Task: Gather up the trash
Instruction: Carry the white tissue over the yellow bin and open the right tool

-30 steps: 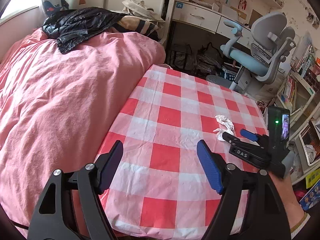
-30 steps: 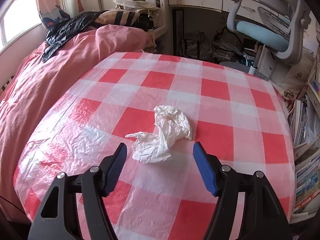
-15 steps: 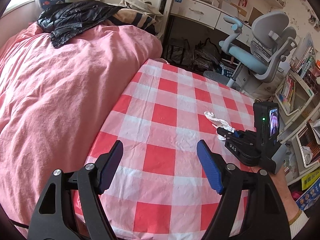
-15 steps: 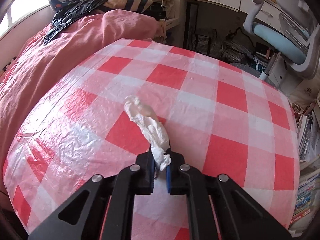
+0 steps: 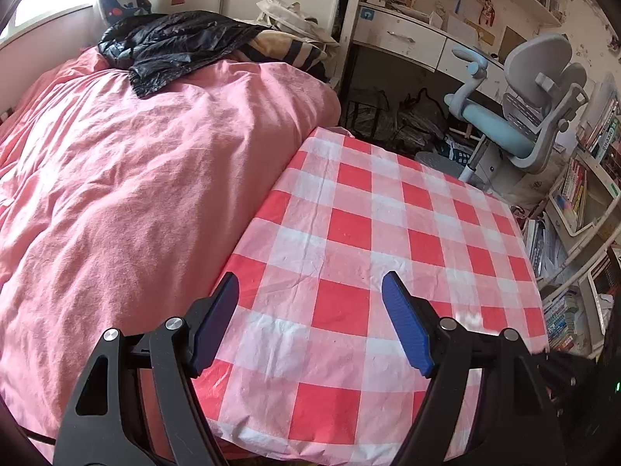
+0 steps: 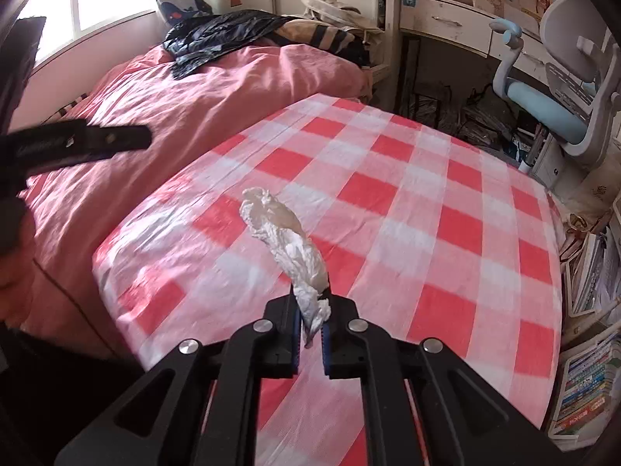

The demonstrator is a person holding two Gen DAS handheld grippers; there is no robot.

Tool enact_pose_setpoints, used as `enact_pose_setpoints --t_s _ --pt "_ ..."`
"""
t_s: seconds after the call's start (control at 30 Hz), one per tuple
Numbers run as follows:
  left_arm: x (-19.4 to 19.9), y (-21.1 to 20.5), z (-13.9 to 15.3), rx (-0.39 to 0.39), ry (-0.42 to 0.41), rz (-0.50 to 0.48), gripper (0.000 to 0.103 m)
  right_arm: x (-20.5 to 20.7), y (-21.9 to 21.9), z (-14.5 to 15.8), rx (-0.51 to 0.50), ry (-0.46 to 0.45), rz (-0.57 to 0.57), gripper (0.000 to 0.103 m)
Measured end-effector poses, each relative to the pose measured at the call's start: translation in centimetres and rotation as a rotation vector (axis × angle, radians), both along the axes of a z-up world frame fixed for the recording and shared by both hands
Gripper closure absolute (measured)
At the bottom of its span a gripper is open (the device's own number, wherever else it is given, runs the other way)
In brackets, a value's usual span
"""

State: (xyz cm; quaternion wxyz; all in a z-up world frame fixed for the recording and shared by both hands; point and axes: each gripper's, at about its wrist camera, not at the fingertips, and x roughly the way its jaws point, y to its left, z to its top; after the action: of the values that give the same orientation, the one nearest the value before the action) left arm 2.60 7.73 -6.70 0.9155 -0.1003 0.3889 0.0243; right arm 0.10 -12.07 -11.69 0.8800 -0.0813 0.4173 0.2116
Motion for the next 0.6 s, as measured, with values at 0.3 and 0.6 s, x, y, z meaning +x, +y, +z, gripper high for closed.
enact_pose_setpoints --t_s 0.3,0.6 --pt "-1.9 -0.4 -0.5 0.012 0.006 -0.025 0.03 -10.0 3.6 -4.2 -0.063 0.145 0.169 0.094" --pt "-4.2 -0.2 -0.9 0.023 0.015 -0.043 0.03 -13.6 6.2 -12.3 -0.315 0.353 0.32 0.084"
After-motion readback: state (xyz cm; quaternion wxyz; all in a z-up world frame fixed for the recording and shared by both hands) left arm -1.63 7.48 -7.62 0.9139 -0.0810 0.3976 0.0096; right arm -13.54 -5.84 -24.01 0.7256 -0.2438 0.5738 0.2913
